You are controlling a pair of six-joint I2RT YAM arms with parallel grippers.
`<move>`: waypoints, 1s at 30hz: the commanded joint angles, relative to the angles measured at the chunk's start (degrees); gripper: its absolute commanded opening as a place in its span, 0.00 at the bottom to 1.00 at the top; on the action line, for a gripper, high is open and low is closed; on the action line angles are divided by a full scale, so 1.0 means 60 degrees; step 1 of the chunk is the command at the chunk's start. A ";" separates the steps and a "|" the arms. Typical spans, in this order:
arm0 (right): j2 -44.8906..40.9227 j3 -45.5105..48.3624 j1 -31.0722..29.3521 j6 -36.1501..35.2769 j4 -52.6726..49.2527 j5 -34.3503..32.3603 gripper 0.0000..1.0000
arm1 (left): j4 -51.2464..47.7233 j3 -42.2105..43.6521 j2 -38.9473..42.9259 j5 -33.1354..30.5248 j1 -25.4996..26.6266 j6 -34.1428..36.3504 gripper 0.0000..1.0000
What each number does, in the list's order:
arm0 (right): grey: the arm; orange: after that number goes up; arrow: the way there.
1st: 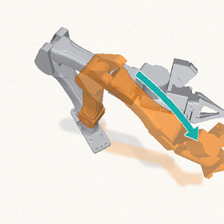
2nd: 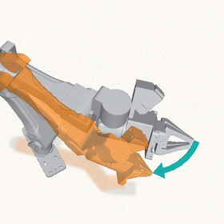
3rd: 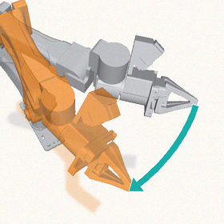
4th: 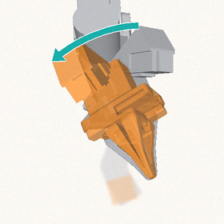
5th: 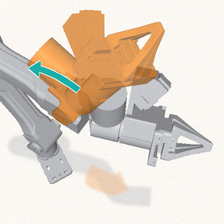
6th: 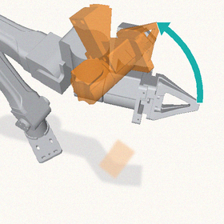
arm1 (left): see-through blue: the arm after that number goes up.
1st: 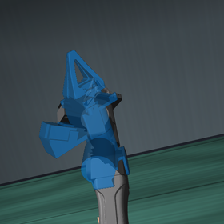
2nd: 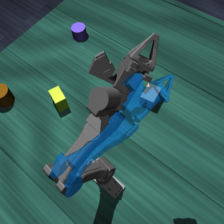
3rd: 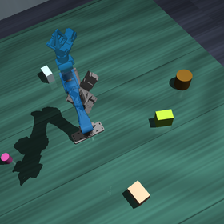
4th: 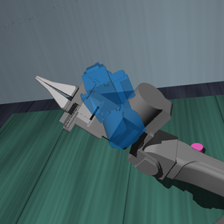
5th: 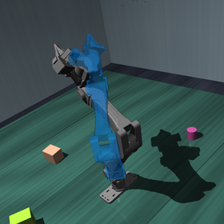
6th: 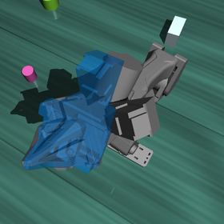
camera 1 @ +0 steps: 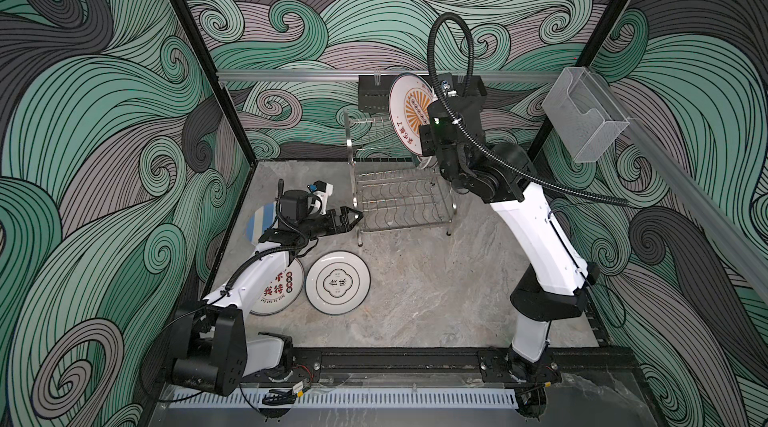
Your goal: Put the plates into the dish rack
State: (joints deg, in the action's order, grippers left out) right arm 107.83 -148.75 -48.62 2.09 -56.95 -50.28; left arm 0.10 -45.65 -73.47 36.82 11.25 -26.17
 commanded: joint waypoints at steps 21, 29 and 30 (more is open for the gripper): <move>0.0866 -0.0148 0.0024 -0.0655 0.1493 -0.2012 0.00 | 0.0475 -0.0369 -0.1131 0.0285 0.1909 0.1510 0.99; 0.0879 0.0167 0.0229 -0.0450 0.1494 -0.1907 0.00 | -0.1313 -0.0481 0.0224 -0.2755 0.1835 0.1305 0.99; 0.0907 0.0189 0.0244 -0.0410 0.1503 -0.1903 0.00 | -0.1296 -0.0402 0.0388 -0.2992 0.1830 0.1205 0.99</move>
State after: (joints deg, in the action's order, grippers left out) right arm 114.04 -147.57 -47.79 -1.89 -50.81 -59.59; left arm -4.05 -46.04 -75.13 27.16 22.76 -18.22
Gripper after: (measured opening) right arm 0.077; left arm 0.986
